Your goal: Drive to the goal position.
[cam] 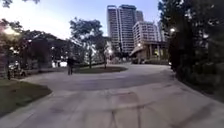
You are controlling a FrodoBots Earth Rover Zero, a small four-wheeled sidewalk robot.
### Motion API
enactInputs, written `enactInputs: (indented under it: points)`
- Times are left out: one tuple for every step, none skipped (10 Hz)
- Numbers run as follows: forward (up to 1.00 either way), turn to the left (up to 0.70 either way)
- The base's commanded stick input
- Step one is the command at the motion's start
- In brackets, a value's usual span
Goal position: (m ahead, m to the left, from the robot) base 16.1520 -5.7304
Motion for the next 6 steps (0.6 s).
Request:
enactInputs:
  points:
    - [0.7, 0.0]
    - [0.7, 0.0]
    - [0.7, 0.0]
    - [0.7, 0.0]
    - [0.7, 0.0]
    - [0.7, 0.0]
